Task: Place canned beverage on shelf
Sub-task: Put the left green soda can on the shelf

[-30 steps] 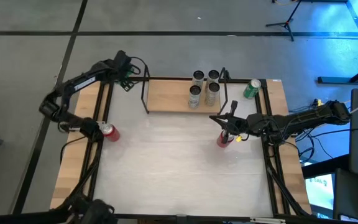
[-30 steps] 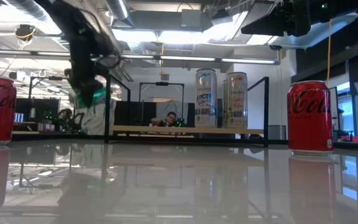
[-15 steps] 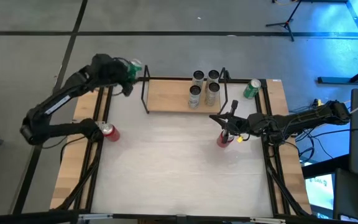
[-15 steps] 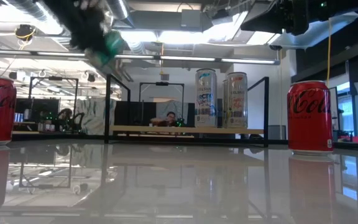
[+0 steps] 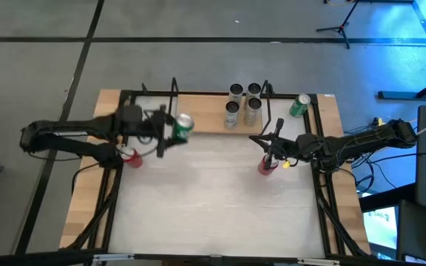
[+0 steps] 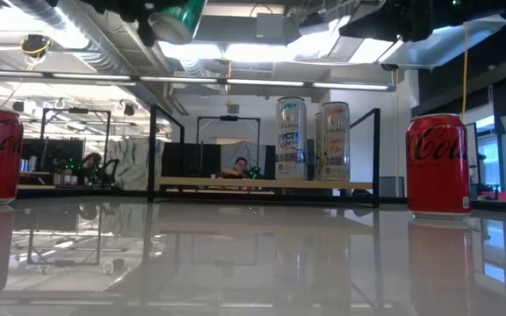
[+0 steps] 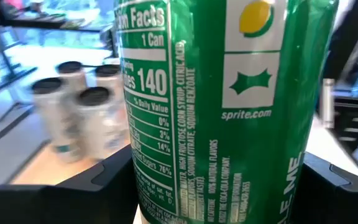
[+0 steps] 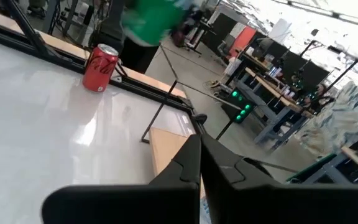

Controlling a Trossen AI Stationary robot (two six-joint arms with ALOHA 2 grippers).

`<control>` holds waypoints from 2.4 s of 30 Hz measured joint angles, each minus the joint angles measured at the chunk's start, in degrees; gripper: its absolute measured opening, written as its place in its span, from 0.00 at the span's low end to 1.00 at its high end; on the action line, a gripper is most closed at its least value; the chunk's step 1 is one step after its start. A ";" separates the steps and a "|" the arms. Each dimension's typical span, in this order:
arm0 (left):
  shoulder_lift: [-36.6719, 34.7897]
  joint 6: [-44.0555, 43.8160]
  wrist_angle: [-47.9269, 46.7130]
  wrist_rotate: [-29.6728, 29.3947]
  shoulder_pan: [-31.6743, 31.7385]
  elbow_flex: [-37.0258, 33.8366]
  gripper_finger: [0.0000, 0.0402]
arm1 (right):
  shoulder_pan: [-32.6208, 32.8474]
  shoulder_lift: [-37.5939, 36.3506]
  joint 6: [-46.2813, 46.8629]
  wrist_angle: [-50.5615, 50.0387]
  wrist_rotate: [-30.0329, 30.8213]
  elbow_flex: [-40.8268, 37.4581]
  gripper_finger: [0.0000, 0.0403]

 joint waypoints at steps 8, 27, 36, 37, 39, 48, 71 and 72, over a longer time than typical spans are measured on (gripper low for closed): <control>9.26 -2.92 20.63 -10.44 -14.14 -9.04 0.70 | -0.01 4.96 4.67 2.76 -9.11 0.00 0.01; 47.36 -8.38 53.50 -23.72 -27.06 -9.58 0.72 | 0.01 23.61 15.83 12.58 -24.69 0.00 0.01; 56.34 -11.04 60.49 -25.70 -27.11 -9.53 0.72 | 0.01 32.55 16.98 19.04 -28.05 0.00 0.01; 56.64 -11.15 60.48 -25.95 -27.09 -9.52 0.72 | 0.01 33.39 16.98 19.82 -28.07 0.00 0.01; 57.49 -11.16 59.82 -26.56 -27.14 -9.50 0.72 | 0.01 35.10 16.98 21.23 -28.07 0.45 0.01; 59.75 -11.16 59.92 -26.55 -26.84 -9.47 0.73 | 0.01 41.13 16.96 21.06 -28.48 4.38 0.01; 58.13 -11.54 57.18 -27.53 -27.50 -9.50 0.82 | 0.01 41.67 16.94 19.31 -28.49 6.58 0.01; 57.29 -11.40 56.52 -27.16 -27.60 -9.50 0.82 | 0.02 41.67 16.94 19.18 -28.48 6.58 0.01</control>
